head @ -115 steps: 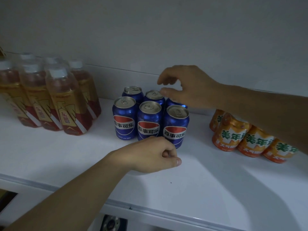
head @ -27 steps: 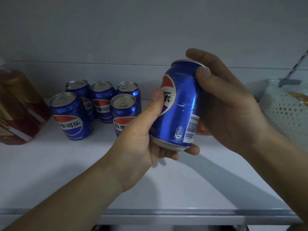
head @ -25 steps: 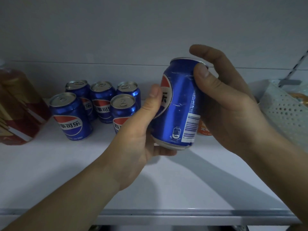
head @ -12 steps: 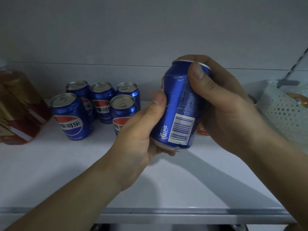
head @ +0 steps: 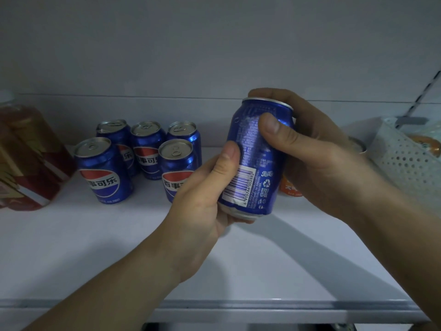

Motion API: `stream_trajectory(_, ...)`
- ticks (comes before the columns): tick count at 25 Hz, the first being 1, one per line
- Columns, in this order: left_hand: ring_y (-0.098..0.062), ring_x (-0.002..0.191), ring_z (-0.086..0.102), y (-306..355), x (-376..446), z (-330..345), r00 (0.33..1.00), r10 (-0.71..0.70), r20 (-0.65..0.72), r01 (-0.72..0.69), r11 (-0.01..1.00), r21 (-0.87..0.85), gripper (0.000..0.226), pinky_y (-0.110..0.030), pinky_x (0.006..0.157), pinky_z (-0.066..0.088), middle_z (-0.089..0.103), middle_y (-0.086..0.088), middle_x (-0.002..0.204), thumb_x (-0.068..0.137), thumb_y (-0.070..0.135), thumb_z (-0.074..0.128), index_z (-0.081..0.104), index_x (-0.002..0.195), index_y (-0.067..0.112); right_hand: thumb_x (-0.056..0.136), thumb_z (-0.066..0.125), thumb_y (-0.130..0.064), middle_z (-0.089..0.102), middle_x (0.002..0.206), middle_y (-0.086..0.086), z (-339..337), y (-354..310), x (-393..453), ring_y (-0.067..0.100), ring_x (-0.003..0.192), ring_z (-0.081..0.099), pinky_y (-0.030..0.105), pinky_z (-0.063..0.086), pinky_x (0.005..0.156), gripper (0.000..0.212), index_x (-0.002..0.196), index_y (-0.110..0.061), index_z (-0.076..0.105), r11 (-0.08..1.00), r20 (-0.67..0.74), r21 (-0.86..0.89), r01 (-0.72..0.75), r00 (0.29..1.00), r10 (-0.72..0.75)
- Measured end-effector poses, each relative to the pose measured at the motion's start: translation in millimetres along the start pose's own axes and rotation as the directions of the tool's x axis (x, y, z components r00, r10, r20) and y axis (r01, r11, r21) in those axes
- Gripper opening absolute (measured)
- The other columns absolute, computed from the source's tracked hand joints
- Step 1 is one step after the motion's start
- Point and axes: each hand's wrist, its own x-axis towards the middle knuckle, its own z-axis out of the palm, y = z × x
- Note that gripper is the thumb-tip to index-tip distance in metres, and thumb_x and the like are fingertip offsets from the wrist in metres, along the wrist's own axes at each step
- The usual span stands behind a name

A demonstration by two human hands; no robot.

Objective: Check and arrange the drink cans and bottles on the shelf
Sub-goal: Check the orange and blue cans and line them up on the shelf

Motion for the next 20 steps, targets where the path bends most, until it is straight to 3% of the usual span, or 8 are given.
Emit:
stream_trajectory(2,-0.029,0.089,0.075,2,0,1,1.000,-0.013,0.001,0.013,0.998,-0.055,0.037,-0.059,0.088,0.055,0.078,-0.010,0.106,0.077,0.052,0.067,0.081,0.097,0.024,0.086,0.063,-0.022,0.071,0.106,0.007,0,-1,0,0.021,0.093,0.071,0.029,0.057,0.077,0.053,0.137,-0.011,0.056,0.997,0.045,0.074,-0.017,0.999,0.013)
stream_trajectory(5,-0.026,0.106,0.072,8,0,-1,0.998,0.021,0.059,-0.013,0.991,-0.132,0.046,-0.045,0.085,0.060,0.074,-0.009,0.119,0.079,0.049,0.064,0.077,0.112,0.018,0.085,0.067,-0.022,0.073,0.101,0.009,1,-2,-2,0.024,0.090,0.073,0.034,0.057,0.078,0.050,0.133,-0.010,0.058,0.999,0.002,0.042,0.031,1.000,-0.031)
stream_trajectory(8,-0.030,0.112,0.070,7,-4,0,1.000,0.021,0.009,-0.020,0.991,-0.133,0.050,-0.052,0.093,0.057,0.074,-0.011,0.120,0.085,0.047,0.061,0.069,0.120,0.012,0.087,0.064,-0.032,0.073,0.100,0.005,4,-4,-4,0.021,0.087,0.072,0.032,0.057,0.069,0.048,0.131,-0.012,0.060,1.000,-0.016,0.001,0.019,1.000,-0.019)
stream_trajectory(11,-0.029,0.096,0.074,11,2,6,1.000,-0.024,-0.007,0.023,0.991,-0.131,0.054,-0.053,0.085,0.059,0.077,-0.011,0.109,0.078,0.049,0.056,0.072,0.116,0.014,0.092,0.057,-0.034,0.070,0.096,0.005,8,-6,-7,0.020,0.075,0.069,0.031,0.050,0.051,0.043,0.130,-0.015,0.062,0.999,0.015,0.027,-0.026,1.000,0.026)
stream_trajectory(14,-0.001,0.060,0.072,13,-2,2,0.996,0.063,0.069,-0.059,0.996,-0.064,0.053,-0.017,0.056,0.058,0.075,0.003,0.061,0.101,0.040,0.042,0.055,0.138,0.004,0.090,0.060,-0.032,0.072,0.099,0.005,7,-5,-7,0.021,0.087,0.071,0.038,0.055,0.068,0.041,0.127,-0.014,0.064,1.000,-0.031,-0.018,0.015,0.999,-0.015)
stream_trajectory(15,-0.001,0.060,0.072,11,-3,1,0.996,0.076,0.052,-0.075,0.997,-0.032,0.050,-0.013,0.055,0.054,0.075,0.003,0.061,0.104,0.038,0.041,0.056,0.138,0.005,0.090,0.061,-0.032,0.073,0.101,0.005,7,-4,-7,0.021,0.089,0.071,0.037,0.055,0.073,0.042,0.127,-0.014,0.064,1.000,-0.039,-0.023,0.020,0.999,-0.021)
stream_trajectory(17,-0.020,0.084,0.076,8,2,8,1.000,0.012,0.000,-0.012,0.998,-0.059,0.049,-0.028,0.067,0.060,0.080,-0.008,0.096,0.091,0.049,0.054,0.072,0.121,0.015,0.089,0.061,-0.033,0.072,0.102,0.005,7,-5,-7,0.020,0.087,0.072,0.036,0.054,0.070,0.045,0.130,-0.012,0.063,1.000,-0.024,-0.015,0.017,1.000,-0.017)
stream_trajectory(20,-0.034,0.085,0.073,4,-9,0,0.998,-0.047,0.033,0.051,0.991,-0.126,0.064,-0.034,0.060,0.059,0.075,-0.017,0.113,0.075,0.057,0.054,0.072,0.120,0.015,0.090,0.058,-0.031,0.069,0.101,0.009,7,-7,-8,0.022,0.080,0.069,0.033,0.050,0.057,0.045,0.131,-0.013,0.062,0.999,0.026,0.032,-0.019,0.999,0.018)
